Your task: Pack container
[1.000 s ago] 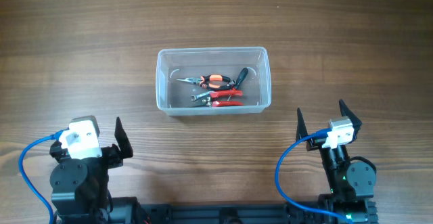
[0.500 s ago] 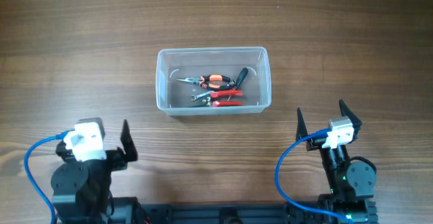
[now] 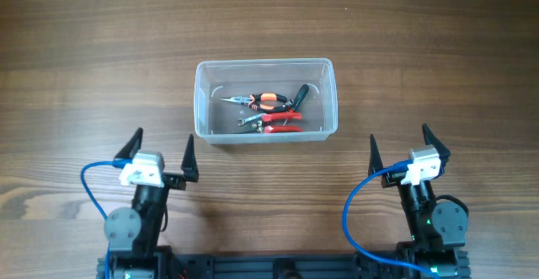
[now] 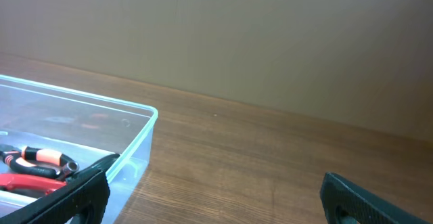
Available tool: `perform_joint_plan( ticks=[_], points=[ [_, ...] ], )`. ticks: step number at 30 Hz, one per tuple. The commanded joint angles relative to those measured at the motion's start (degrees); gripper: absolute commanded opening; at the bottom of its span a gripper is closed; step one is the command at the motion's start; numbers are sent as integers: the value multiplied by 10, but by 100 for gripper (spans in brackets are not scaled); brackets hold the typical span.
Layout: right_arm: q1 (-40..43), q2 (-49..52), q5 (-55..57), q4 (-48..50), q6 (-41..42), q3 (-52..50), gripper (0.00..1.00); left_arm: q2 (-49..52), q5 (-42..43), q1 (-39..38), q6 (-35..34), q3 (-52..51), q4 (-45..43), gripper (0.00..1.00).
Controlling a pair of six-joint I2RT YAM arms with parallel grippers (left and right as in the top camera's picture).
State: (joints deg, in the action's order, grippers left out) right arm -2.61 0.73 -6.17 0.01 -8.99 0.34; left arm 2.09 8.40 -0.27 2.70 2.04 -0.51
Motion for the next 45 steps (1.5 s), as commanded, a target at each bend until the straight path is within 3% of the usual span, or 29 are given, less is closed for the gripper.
perform_joint_plan(
  ticks=[1,4,45],
  points=[
    [-4,-6,4,3,8,0,100,-10,-29,-2,-8,-17,47,100],
    [-4,-6,4,3,8,0,100,-9,-60,-2,-21,-17,51,100],
    [-4,-6,4,3,8,0,100,-9,-52,-3,-34,-17,48,100]
  ],
)
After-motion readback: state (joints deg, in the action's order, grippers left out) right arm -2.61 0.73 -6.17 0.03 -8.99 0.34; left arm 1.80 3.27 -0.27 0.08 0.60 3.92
